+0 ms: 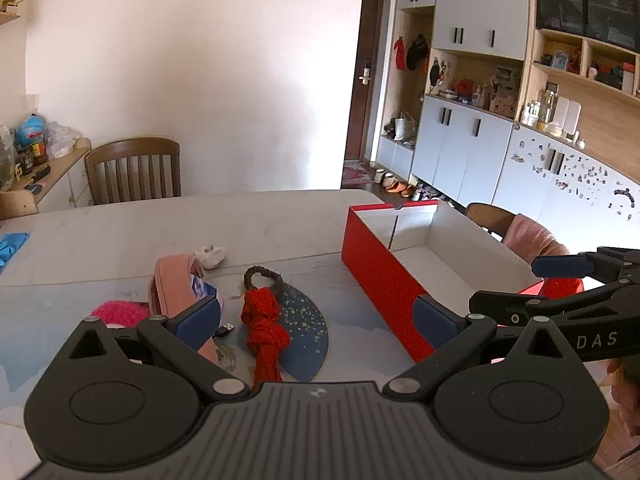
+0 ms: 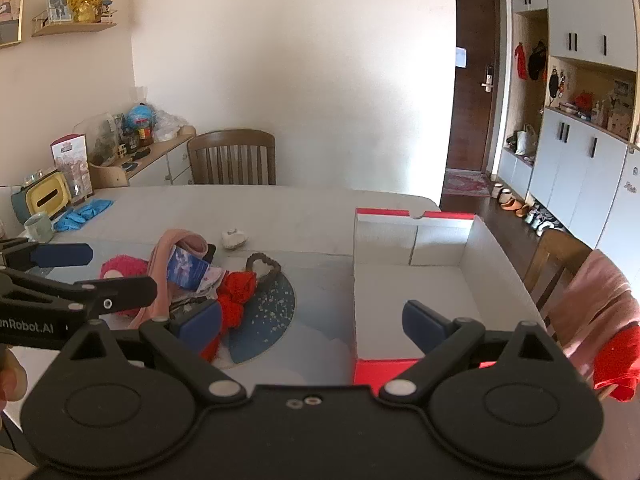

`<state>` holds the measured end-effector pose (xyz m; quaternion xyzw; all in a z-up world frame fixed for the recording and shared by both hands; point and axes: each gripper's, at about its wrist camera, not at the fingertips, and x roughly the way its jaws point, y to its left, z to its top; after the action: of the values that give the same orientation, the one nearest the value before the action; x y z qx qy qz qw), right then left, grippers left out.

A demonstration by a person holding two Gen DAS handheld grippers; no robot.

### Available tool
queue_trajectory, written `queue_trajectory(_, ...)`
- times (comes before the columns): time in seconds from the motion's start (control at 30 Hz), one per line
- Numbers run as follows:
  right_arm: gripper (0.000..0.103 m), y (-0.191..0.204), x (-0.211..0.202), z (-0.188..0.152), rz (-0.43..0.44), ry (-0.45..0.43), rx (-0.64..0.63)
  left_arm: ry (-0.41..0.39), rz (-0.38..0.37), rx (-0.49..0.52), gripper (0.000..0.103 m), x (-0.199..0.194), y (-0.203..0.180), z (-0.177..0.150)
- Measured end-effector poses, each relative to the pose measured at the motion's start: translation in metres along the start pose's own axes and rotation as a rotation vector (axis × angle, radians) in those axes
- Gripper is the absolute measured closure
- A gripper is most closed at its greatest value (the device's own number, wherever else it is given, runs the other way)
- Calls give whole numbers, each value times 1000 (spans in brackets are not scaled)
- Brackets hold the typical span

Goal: Organize objects
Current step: 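Reach the left gripper down to the pink scarf and grasp it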

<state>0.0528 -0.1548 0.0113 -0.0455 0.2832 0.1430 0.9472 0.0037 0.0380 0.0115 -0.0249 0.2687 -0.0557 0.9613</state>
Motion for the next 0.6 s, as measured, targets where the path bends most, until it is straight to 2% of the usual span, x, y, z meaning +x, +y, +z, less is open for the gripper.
queue_trajectory(0.3, 6, 17, -2, 2, -46, -13, 18, -9, -39, 11, 0, 1, 17, 2)
queue_trajectory(0.6, 6, 17, 7, 5, -47, 0, 7, 6, -52, -3, 0, 14, 24, 5)
